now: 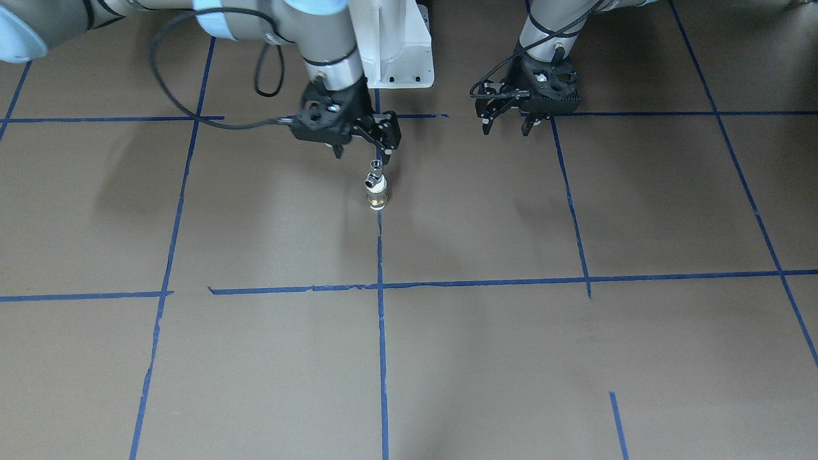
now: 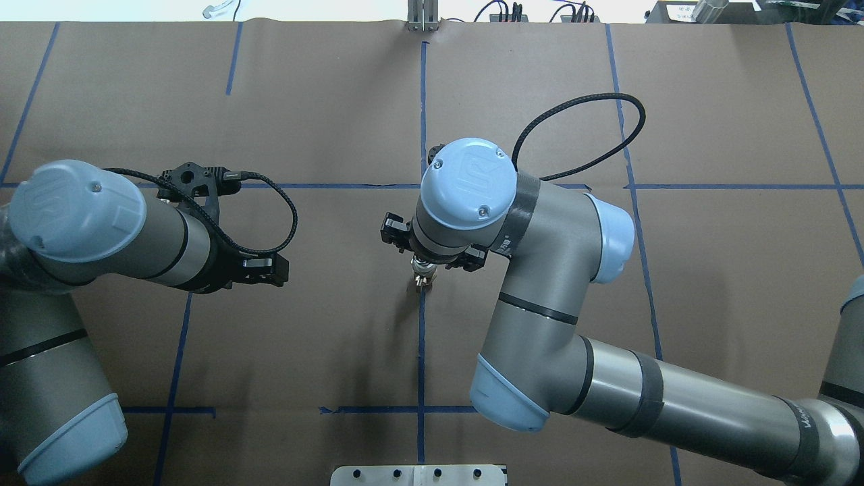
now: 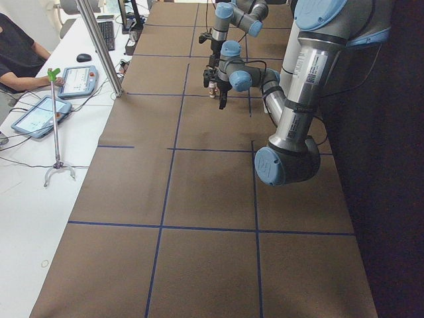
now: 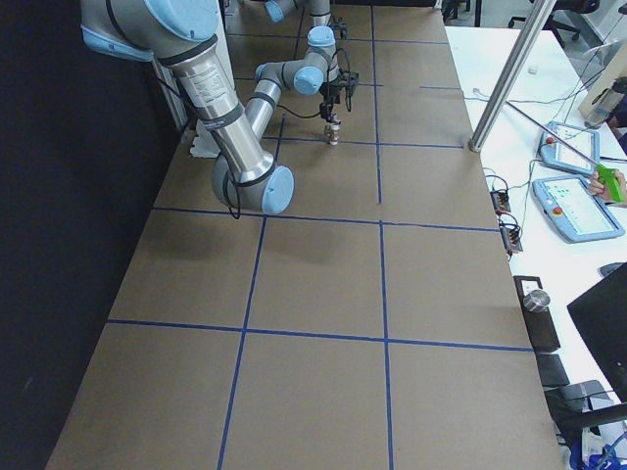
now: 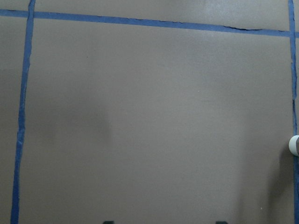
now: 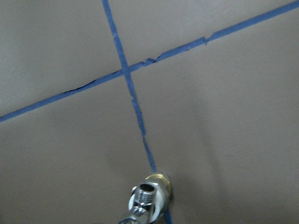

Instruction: Assemble PPR valve and pipe with both arms

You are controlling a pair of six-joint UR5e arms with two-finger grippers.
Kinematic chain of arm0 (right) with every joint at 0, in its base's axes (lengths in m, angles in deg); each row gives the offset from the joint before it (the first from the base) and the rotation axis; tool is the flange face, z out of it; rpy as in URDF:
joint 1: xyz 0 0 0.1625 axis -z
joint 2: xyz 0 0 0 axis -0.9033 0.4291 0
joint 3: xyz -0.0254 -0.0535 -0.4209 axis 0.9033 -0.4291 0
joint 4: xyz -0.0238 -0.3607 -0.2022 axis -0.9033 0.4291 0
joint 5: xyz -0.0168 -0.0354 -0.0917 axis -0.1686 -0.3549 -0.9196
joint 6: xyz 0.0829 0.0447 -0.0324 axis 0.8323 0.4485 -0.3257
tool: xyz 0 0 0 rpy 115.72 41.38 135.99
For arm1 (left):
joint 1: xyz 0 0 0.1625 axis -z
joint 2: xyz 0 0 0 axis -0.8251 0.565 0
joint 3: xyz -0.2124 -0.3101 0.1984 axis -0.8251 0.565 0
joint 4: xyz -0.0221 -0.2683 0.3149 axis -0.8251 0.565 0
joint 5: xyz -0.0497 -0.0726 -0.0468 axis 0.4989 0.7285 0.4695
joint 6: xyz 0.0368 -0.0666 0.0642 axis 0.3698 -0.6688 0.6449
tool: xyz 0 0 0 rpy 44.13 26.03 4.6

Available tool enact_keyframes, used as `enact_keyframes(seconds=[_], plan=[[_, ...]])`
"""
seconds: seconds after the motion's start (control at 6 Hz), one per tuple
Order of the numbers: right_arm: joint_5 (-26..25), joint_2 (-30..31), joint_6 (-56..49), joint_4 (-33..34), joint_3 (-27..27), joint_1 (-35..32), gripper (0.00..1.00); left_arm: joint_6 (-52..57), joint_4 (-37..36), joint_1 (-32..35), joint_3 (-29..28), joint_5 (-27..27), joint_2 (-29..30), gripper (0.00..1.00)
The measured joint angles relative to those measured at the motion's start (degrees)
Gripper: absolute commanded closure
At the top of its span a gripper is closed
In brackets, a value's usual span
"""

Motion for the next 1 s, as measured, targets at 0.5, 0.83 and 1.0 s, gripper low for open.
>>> enact_keyframes(seconds=[0.5,0.83,1.0], plan=[[16.4,17.2,-15.1,-0.2,10.1,-18.2,0.00,9.3,-0.1,3.8,4.1,3.9,-6.4,0.22],[21.4,29.1,-35.7,-0.2,12.0,-29.2,0.00,23.1,-0.5,13.5,5.1,11.7,-11.5,0.21],[25.5,34.8,-48.2,-0.2,11.9,-35.7,0.00,33.6,-0.8,19.9,4.4,14.7,-14.2,0.21]])
